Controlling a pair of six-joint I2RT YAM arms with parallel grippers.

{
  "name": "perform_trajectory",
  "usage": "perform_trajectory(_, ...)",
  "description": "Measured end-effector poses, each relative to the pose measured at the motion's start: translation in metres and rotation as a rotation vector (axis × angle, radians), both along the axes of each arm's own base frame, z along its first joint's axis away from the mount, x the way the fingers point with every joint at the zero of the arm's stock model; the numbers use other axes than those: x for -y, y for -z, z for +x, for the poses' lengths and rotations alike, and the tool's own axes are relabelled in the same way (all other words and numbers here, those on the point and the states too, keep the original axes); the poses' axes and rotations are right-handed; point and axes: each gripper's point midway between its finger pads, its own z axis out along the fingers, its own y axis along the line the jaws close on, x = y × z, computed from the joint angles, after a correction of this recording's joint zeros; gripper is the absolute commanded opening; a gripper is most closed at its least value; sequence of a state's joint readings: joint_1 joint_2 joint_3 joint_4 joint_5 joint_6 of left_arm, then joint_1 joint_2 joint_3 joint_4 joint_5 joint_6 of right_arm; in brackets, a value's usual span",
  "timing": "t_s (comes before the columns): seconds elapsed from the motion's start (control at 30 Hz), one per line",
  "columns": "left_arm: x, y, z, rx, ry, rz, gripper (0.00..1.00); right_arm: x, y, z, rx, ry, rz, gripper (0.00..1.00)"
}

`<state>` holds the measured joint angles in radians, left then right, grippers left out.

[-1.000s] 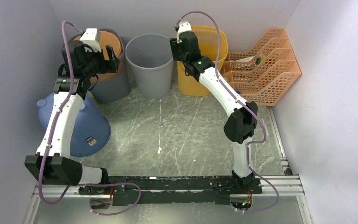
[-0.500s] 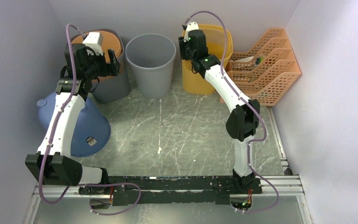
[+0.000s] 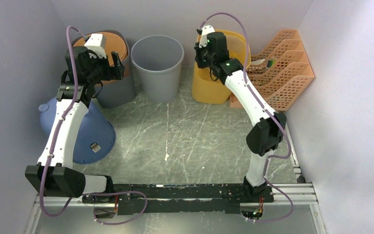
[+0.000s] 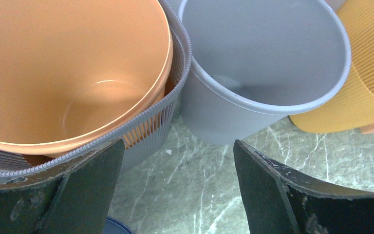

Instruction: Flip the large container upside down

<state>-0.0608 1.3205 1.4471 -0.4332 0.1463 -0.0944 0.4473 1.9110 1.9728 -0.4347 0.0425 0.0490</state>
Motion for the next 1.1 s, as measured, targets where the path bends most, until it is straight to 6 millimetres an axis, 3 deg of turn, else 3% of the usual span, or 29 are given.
perform_trajectory(0.13, 0.000, -0.004, -0.002, 0.010, 0.000, 0.000, 0.95, 0.005, -0.010, -0.033, -0.048, -0.026, -0.005, 0.00)
perform_trajectory(0.23, 0.000, -0.004, -0.003, 0.010, 0.000, -0.001, 0.94, -0.006, -0.023, -0.066, -0.077, -0.075, 0.009, 0.00)
perform_trajectory(0.43, 0.000, -0.004, -0.004, 0.006, 0.000, 0.000, 0.94, -0.058, -0.045, -0.144, -0.106, -0.253, 0.087, 0.00)
perform_trajectory(0.57, -0.001, -0.022, -0.007, 0.028, -0.001, -0.002, 0.94, -0.088, -0.046, -0.192, -0.144, -0.377, 0.203, 0.00)
perform_trajectory(0.77, -0.002, -0.067, -0.018, 0.119, -0.003, -0.007, 0.94, -0.100, -0.035, -0.229, -0.177, -0.457, 0.424, 0.00)
perform_trajectory(0.9, -0.002, -0.095, -0.026, 0.174, -0.003, -0.011, 0.94, -0.117, -0.043, -0.246, -0.173, -0.511, 0.520, 0.00)
perform_trajectory(1.1, -0.002, -0.102, -0.031, 0.184, -0.005, -0.022, 0.93, -0.145, -0.060, -0.290, -0.203, -0.630, 0.630, 0.00)
